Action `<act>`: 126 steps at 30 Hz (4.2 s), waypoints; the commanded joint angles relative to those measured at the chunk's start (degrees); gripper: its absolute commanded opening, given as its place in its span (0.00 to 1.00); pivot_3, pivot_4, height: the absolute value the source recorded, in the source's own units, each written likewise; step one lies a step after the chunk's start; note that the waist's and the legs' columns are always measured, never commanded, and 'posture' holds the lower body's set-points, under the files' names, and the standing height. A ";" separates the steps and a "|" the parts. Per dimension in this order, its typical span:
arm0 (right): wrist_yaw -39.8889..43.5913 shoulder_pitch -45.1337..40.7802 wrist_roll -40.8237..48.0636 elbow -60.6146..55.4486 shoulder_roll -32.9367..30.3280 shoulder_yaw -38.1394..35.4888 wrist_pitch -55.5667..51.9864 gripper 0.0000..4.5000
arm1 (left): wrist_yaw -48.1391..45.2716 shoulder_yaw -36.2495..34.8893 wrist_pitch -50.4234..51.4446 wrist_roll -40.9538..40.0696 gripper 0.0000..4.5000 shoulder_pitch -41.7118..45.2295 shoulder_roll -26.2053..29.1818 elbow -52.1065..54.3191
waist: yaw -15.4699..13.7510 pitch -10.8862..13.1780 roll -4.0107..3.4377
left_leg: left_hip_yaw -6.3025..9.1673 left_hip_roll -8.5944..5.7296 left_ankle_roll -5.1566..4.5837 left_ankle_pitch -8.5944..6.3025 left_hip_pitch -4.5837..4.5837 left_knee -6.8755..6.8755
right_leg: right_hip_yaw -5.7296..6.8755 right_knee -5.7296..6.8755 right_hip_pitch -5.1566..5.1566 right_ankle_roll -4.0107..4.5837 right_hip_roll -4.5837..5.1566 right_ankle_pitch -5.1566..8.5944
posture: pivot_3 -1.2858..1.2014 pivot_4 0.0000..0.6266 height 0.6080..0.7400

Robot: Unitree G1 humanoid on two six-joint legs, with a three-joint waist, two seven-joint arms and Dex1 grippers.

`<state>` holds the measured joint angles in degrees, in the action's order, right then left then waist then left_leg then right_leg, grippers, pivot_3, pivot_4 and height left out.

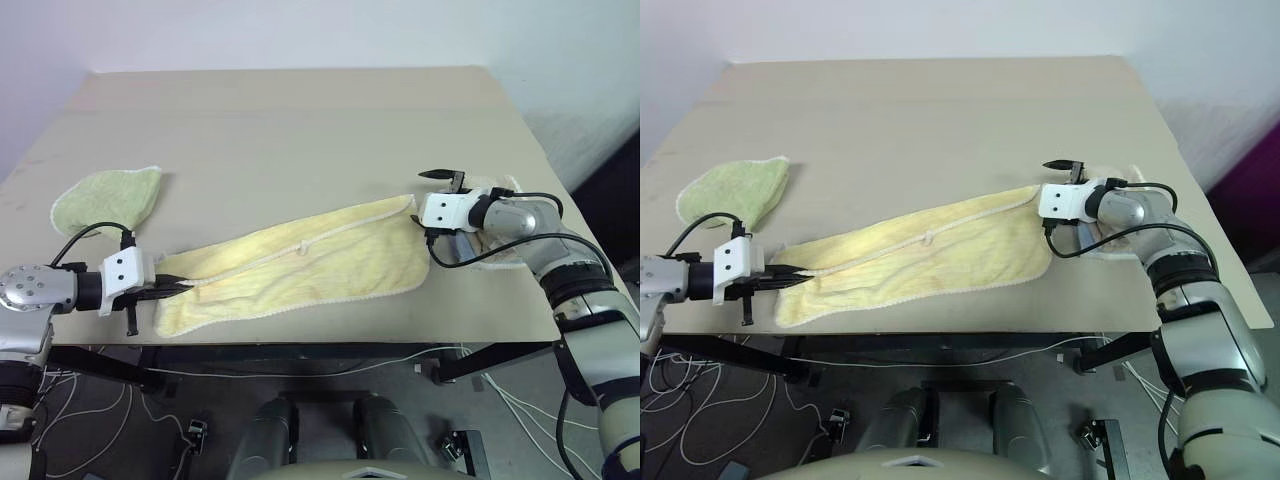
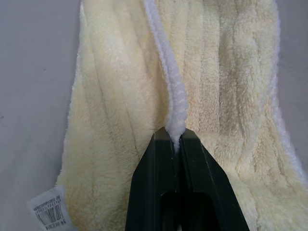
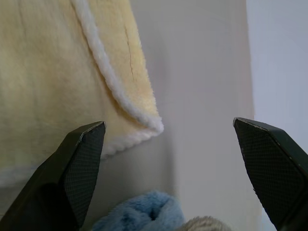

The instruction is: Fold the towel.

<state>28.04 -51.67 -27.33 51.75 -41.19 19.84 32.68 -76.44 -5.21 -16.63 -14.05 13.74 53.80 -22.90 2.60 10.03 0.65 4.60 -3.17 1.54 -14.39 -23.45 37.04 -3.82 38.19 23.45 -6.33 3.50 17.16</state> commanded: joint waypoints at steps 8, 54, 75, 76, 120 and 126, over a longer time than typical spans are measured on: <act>-11.01 -6.39 -7.61 9.40 3.24 4.58 5.22 1.00 | 1.89 -1.78 -0.35 -1.11 0.01 -1.69 -0.12 2.82 | 0.05 0.00 0.00 | 0.00 0.00 0.00 0.00 0.00 -0.01 | -0.01 0.00 0.00 0.00 -0.02 0.00 | 0.52 0.24 1.00; 14.90 -18.49 18.43 -2.34 -10.61 -14.76 -1.27 0.00 | 18.72 -7.48 3.03 0.61 0.00 43.68 -2.74 -25.26 | 0.32 0.03 0.00 | -0.02 -0.05 0.01 0.01 -0.10 0.04 | 0.02 -0.04 0.04 -0.02 -0.03 0.00 | 0.52 0.24 1.00; 42.42 48.44 51.25 -68.15 -24.48 -32.12 -44.32 0.00 | -1.87 -18.16 18.60 -11.70 0.00 -12.40 7.45 14.53 | -0.37 0.02 -0.03 | 0.02 0.04 -0.07 -0.06 0.12 0.07 | -0.09 -0.14 -0.31 -0.01 0.19 0.01 | 0.52 0.24 1.00; 42.73 48.68 51.40 -68.60 -24.46 -32.13 -44.91 0.00 | -1.90 -18.17 18.56 -11.20 0.00 -13.24 7.67 14.71 | -0.46 0.02 -0.03 | 0.02 0.04 -0.08 -0.06 0.12 0.07 | -0.09 -0.15 -0.31 -0.01 0.20 0.01 | 0.52 0.24 1.00; 27.28 -3.99 21.48 -1.85 -2.01 -11.62 -12.35 0.90 | 23.39 3.22 -7.16 15.85 0.98 31.15 -4.40 -36.51 | -0.11 0.02 -0.02 | -0.06 -0.07 -0.05 -0.03 -0.10 0.14 | 0.00 0.06 0.08 -0.03 0.07 -0.01 | 0.52 0.24 1.00; 28.28 7.29 36.49 -28.93 -3.88 -22.53 -32.40 0.97 | 25.47 -1.66 -5.33 11.23 1.00 29.48 -3.46 -31.28 | -0.10 0.00 0.02 | -0.02 -0.03 -0.05 -0.03 -0.13 0.11 | -0.01 0.06 0.09 -0.03 0.09 -0.01 | 0.52 0.24 1.00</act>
<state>55.63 -47.96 2.42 32.91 -44.13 1.22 9.13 -51.57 -4.62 -21.61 -1.14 43.56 48.65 -57.24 2.50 10.02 0.66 4.59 -3.20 1.49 -14.41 -23.58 37.17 -3.82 38.24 23.53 -6.36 3.59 17.15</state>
